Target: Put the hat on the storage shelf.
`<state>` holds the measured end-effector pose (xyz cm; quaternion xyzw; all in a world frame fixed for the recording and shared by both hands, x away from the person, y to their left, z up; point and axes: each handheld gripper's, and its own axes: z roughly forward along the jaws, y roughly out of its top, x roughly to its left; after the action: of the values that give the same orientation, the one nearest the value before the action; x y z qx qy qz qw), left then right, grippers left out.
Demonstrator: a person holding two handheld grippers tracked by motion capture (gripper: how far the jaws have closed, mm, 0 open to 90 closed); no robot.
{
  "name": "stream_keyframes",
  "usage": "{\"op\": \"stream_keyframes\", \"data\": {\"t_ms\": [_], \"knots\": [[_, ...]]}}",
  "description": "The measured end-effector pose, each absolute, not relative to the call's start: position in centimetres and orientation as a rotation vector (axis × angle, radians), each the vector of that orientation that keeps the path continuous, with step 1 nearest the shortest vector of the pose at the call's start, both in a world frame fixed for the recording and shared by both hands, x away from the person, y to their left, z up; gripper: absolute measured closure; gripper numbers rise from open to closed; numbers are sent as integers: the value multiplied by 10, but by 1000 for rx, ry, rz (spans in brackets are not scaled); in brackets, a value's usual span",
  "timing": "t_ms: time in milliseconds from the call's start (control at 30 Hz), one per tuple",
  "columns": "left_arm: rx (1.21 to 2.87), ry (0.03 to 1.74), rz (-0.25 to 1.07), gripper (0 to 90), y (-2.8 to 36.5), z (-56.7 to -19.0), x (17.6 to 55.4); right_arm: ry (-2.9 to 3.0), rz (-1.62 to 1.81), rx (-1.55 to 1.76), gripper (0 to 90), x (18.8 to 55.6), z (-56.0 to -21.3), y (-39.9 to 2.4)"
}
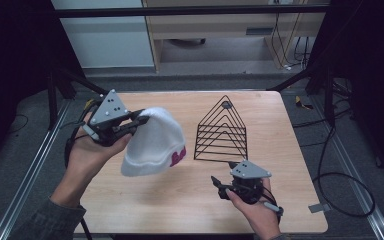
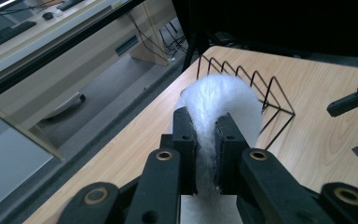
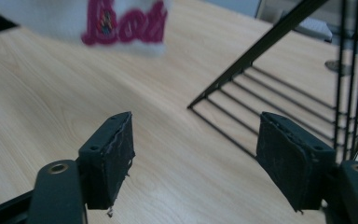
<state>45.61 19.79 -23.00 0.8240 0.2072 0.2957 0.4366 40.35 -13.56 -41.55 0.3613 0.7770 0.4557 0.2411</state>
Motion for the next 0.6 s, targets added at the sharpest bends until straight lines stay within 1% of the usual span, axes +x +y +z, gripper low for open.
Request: {"op": "stream_keyframes", "data": {"t_ms": [67,100,133,233,333,367,433,467,500,533,567,600], "knots": [[2056,508,743,815,196,-226,457,2113,1262,985,267,403,-410,-138],[2056,487,751,815,190,-219,459,2093,1279,980,267,403,-399,-142],[2056,487,751,815,190,-219,459,2093,1279,980,267,403,-399,-142],[2047,458,750,815,181,-208,462,2054,1294,975,287,403,-384,-149],[2045,413,760,815,166,-194,464,2035,1284,939,346,403,-364,-156],[2045,413,760,815,166,-194,464,2035,1284,939,346,403,-364,-156],[2039,399,763,815,160,-188,466,2030,1282,911,374,403,-354,-158],[2037,391,768,815,157,-185,467,2022,1282,883,412,404,-344,-159],[2034,383,767,815,155,-183,469,2022,1282,883,412,404,-344,-159],[2023,371,753,815,149,-178,472,2025,1281,854,444,406,-336,-158],[2023,371,753,815,149,-178,472,2025,1281,854,444,406,-336,-158],[2025,359,757,815,146,-175,473,2025,1280,846,467,408,-332,-157]]}}
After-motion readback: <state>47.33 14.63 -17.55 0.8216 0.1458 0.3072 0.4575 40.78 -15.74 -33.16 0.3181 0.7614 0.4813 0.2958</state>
